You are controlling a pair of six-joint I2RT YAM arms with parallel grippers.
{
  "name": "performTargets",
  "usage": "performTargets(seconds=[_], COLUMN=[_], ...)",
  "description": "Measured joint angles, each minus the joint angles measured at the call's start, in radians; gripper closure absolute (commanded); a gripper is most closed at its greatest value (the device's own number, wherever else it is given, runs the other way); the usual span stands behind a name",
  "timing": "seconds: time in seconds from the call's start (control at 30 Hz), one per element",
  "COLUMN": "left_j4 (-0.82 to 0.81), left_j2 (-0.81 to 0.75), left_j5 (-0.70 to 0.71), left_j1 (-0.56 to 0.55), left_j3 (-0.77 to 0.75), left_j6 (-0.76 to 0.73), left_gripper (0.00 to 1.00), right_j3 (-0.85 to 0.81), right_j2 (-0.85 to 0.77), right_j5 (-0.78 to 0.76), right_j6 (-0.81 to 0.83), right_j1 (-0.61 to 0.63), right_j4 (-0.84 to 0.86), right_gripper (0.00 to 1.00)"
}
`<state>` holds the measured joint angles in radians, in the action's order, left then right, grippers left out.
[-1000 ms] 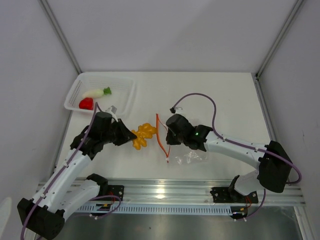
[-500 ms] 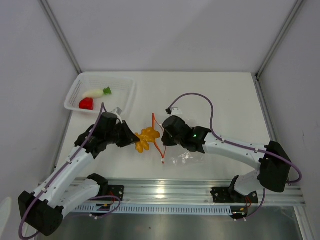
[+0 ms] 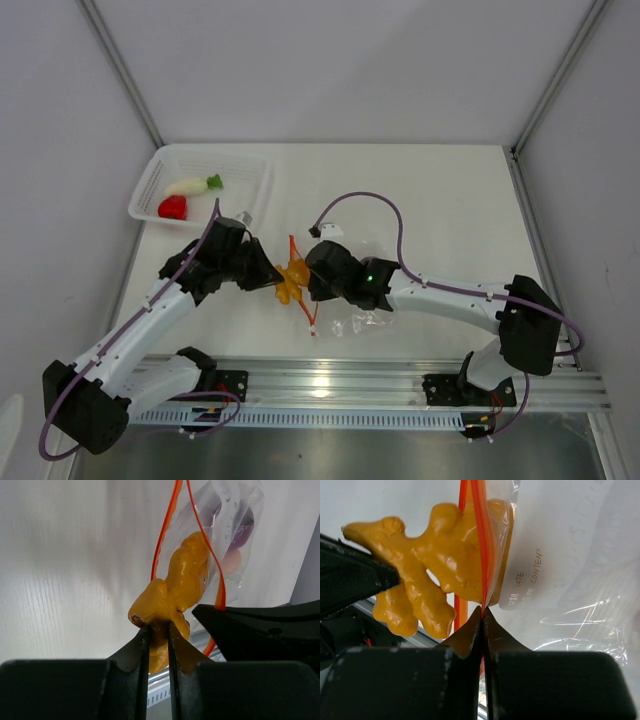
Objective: Place the food in the zip-top bag and seal the zipper
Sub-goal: Place the fake vegetable in the zipper food storage bag.
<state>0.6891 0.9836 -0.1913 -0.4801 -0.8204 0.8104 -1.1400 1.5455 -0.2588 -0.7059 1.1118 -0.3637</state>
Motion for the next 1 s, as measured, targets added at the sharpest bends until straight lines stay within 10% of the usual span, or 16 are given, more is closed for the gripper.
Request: performTargets(seconds=[0.6, 0.8, 1.0], left_j4=[-0.014, -0.039, -0.089], left_j2=[0.078, 0.026, -0.14], left_j5=[-0.002, -0.029, -0.013], left_j1=[-0.02, -0.027, -0.029], left_j3=[-0.034, -0.041, -0.038], left_j6=[-0.004, -0.015, -0.049], left_gripper=[0.99, 0.33, 0.18], right_j3=[-0.08, -0.088, -0.093], right_j2=[0.016, 0.016, 0.016], right_j5=[-0.016, -0.01, -0.002], right_j6=[0.0, -0.002, -0.013], right_j1=[0.058, 0.058, 0.05], right_j4=[0.006, 0.007, 0.006], right_gripper=[1.0, 1.0, 1.0])
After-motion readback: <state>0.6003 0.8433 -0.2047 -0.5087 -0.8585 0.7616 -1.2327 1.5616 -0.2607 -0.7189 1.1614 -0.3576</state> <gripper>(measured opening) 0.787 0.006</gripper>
